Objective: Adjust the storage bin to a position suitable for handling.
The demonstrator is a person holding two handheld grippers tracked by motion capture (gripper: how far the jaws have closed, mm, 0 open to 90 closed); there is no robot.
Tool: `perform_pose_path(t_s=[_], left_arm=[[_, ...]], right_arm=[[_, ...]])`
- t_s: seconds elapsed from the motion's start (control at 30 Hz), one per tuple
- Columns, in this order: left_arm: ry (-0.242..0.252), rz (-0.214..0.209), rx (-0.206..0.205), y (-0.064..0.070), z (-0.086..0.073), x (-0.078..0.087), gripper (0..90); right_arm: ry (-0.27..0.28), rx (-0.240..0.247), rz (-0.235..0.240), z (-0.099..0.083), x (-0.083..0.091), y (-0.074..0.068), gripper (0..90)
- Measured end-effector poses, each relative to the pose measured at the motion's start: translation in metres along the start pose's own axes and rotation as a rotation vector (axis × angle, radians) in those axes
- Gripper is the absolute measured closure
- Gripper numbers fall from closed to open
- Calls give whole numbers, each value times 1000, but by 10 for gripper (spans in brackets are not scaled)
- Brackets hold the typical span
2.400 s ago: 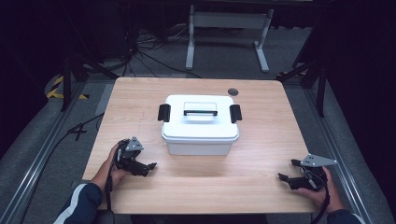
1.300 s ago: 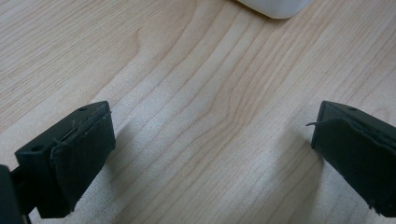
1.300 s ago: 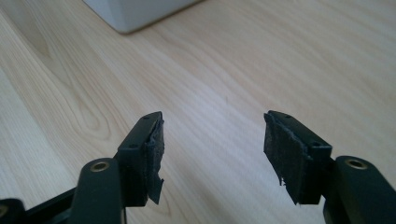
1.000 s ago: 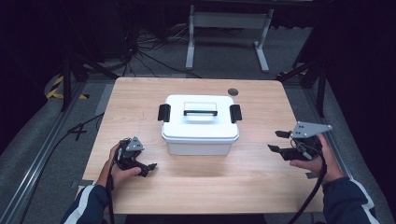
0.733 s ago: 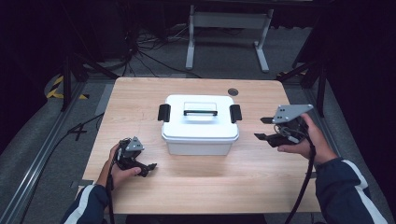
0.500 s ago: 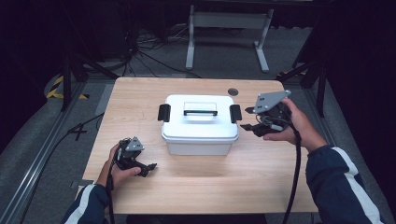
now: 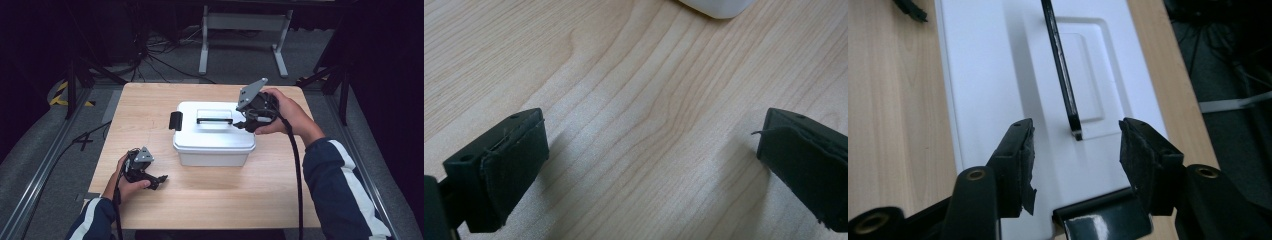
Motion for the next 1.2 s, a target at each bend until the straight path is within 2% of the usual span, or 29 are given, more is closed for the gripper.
perform_pose_path(t_s=[0.03, 0.07, 0.1, 0.13, 0.2, 0.27, 0.37, 0.47, 0.5, 0.8, 0.93, 1.2], left_arm=[[0, 0, 0, 0, 0, 0, 5], [0, 0, 0, 0, 0, 0, 5], [0, 0, 0, 0, 0, 0, 5], [0, 0, 0, 0, 0, 0, 5], [0, 0, -1, 0, 0, 0, 5], [0, 0, 0, 0, 0, 0, 5], [-1, 1, -1, 0, 0, 0, 5], [0, 0, 0, 0, 0, 0, 5], [0, 0, 0, 0, 0, 0, 5], [1, 1, 10, 1, 0, 0, 5], [4, 5, 9, 0, 0, -1, 4], [5, 4, 9, 0, 1, -1, 3]], right_arm=[[0, 0, 0, 0, 0, 0, 496], [-34, 16, 3, 5, -7, 2, 506], [-34, 16, 3, 5, -7, 2, 506], [-64, 33, 10, 9, -13, 2, 518], [-90, 56, 4, 13, -18, 2, 539], [-122, 65, 19, 18, -24, 1, 558], [-135, 73, 30, 22, -30, 0, 568], [-161, 87, 40, 27, -41, 1, 624], [-160, 78, 38, 28, -43, 1, 639], [-145, 107, 35, 41, -59, -5, 765], [-136, 114, 35, 44, -60, -8, 823], [-141, 151, 13, 46, -59, -7, 840]])
Point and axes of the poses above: each handheld gripper's, and its own axes: x roughly backward along the jaws, z roughly out of its top, y roughly to its right, the point moved 7 cm from there along -x, roughly forward along the jaws, and after that the axes turned 3 degrees about -z, right-handed, at the moved point
